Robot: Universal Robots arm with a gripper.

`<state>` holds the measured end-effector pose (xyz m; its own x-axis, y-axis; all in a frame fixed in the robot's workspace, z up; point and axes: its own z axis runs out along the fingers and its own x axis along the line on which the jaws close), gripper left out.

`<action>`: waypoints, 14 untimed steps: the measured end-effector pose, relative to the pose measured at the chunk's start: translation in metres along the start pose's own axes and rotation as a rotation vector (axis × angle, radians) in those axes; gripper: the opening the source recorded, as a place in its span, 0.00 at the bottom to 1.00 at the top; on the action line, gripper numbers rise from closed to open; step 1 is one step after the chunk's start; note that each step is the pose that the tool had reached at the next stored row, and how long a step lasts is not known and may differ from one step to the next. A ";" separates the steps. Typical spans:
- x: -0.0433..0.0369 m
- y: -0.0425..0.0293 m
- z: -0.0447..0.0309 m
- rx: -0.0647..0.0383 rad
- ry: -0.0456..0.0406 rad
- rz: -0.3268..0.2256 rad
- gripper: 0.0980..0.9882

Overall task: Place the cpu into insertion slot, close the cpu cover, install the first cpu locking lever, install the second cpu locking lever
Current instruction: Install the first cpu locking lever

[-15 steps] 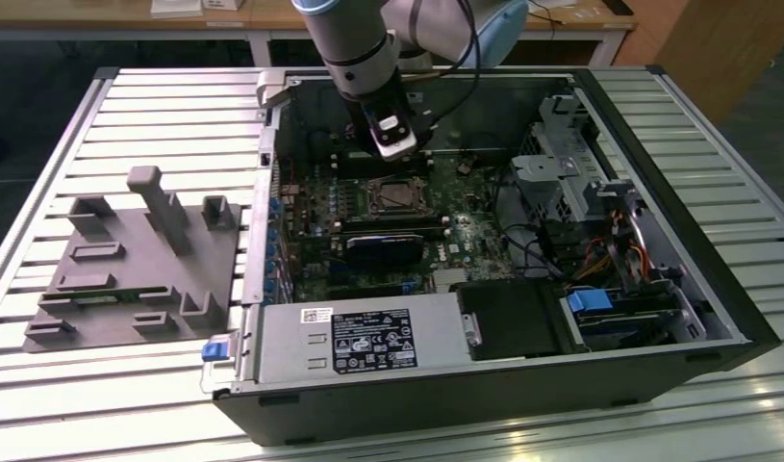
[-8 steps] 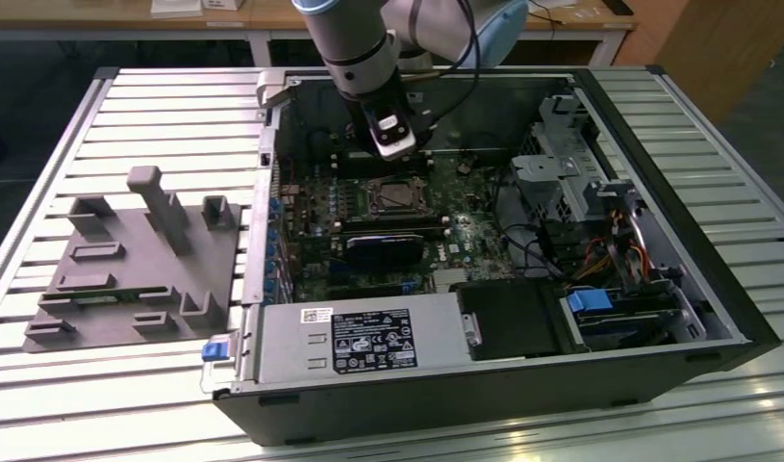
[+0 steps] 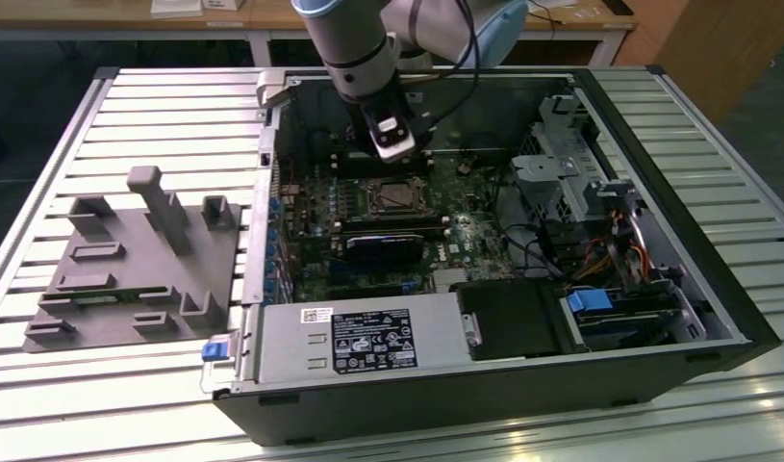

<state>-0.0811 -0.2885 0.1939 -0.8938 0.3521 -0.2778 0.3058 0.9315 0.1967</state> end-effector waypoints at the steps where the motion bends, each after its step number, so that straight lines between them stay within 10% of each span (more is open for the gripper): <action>1: 0.0001 -0.0001 0.0004 0.001 -0.0003 0.000 0.00; 14: 0.0015 -0.0014 0.0053 0.004 -0.0013 0.000 0.00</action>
<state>-0.0811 -0.2888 0.1882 -0.8935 0.3520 -0.2790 0.3068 0.9320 0.1933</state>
